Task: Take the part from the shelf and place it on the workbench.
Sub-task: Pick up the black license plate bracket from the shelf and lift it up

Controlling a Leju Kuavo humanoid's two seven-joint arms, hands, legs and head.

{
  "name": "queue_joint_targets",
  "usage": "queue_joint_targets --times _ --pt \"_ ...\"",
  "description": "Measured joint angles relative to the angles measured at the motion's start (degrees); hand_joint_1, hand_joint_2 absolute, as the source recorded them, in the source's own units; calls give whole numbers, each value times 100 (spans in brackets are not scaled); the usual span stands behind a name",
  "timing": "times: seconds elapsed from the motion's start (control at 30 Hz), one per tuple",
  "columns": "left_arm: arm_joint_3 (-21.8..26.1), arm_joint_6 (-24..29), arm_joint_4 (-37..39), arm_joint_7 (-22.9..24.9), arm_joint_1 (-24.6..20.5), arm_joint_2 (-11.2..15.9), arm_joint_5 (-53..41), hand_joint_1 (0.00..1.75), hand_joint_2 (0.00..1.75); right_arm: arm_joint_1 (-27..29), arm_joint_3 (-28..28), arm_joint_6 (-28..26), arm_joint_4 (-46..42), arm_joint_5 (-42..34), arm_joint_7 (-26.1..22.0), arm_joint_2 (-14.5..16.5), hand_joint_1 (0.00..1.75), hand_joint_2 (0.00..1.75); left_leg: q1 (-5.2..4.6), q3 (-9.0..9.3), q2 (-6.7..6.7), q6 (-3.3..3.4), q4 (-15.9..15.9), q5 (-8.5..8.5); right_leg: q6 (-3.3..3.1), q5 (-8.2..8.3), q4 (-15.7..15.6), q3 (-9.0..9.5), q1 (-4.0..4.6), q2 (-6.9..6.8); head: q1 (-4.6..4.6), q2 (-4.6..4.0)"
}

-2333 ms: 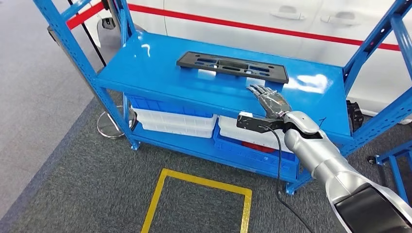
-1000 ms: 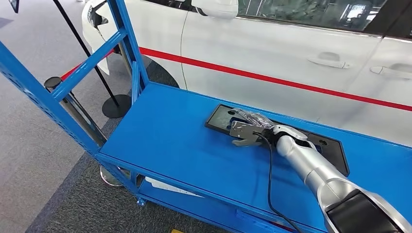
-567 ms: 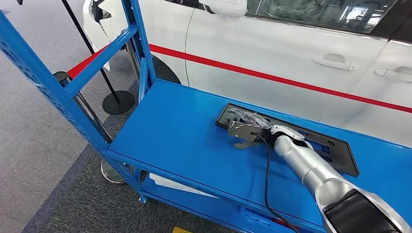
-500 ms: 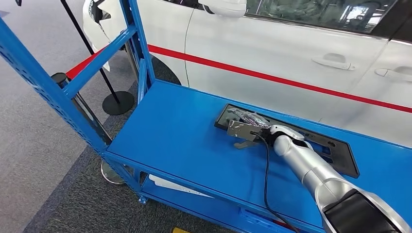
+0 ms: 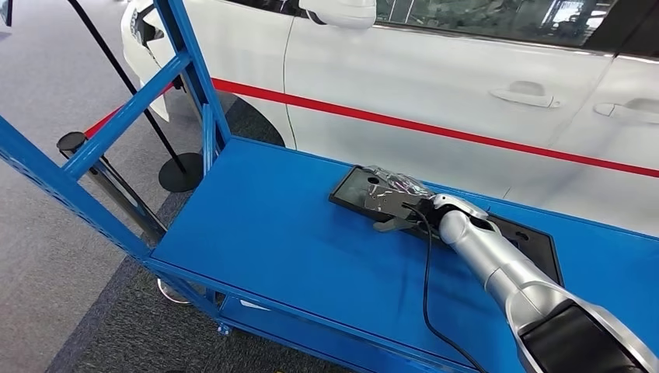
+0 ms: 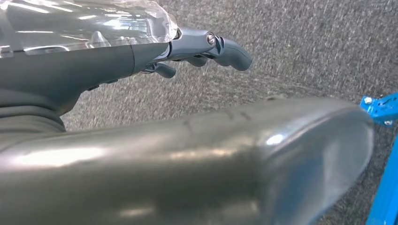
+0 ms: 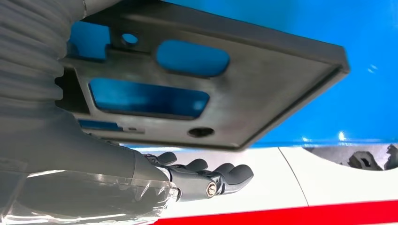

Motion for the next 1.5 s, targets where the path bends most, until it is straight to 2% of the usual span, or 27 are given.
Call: queue_joint_targets --times 0.03,0.07,0.13,0.2,0.47,0.6,0.77,0.9,1.3,1.5 --pt "0 7 0 1 -1 2 -1 0 0 -16 0 0 -1 -4 1 4 0 175 -9 124 -3 32 -338 153 20 -14 21 -3 10 9 1 0" --pt "-1 10 0 2 -5 4 -1 0 0 -28 0 0 -1 -8 2 7 0 175 -17 203 -7 64 -556 231 42 -22 37 -14 20 14 1 0" --pt "-2 14 0 4 -11 -2 0 0 0 -42 1 -1 -1 -21 5 9 0 175 -26 233 -18 102 -668 240 42 -33 55 -37 43 18 2 0" --pt "-2 15 0 5 -14 -7 7 0 0 -56 3 -3 1 -43 14 12 0 175 -32 231 -27 116 -672 249 34 -32 54 -36 43 13 1 0" --pt "10 -72 0 -169 -4 -11 142 0 0 -34 61 -327 90 -157 21 -8 0 175 -51 222 -37 159 -664 253 90 -8 12 -26 30 7 2 0" --pt "17 13 4 -115 54 -7 177 0 0 45 7 -625 305 -454 -66 -252 0 175 -56 219 -41 175 -661 248 126 -11 10 -23 25 2 2 0" --pt "20 128 14 -24 117 44 182 0 0 -38 -290 -691 480 -685 -186 -626 0 175 -56 217 -40 176 -661 246 129 -10 11 -27 24 2 2 0" --pt "20 146 15 -8 127 68 181 0 0 -88 -451 -697 532 -703 -199 -768 0 175 -54 219 -38 174 -661 246 129 -10 12 -28 27 4 2 0" --pt "19 142 15 0 120 70 170 0 0 -98 -600 -750 554 -695 -190 -813 0 175 -46 223 -37 159 -670 256 127 -10 29 -34 34 3 2 0" --pt "9 140 15 38 62 61 154 0 0 5 -565 -814 538 -244 100 -690 0 175 -46 225 -37 156 -671 258 126 -11 30 -34 34 3 2 0"
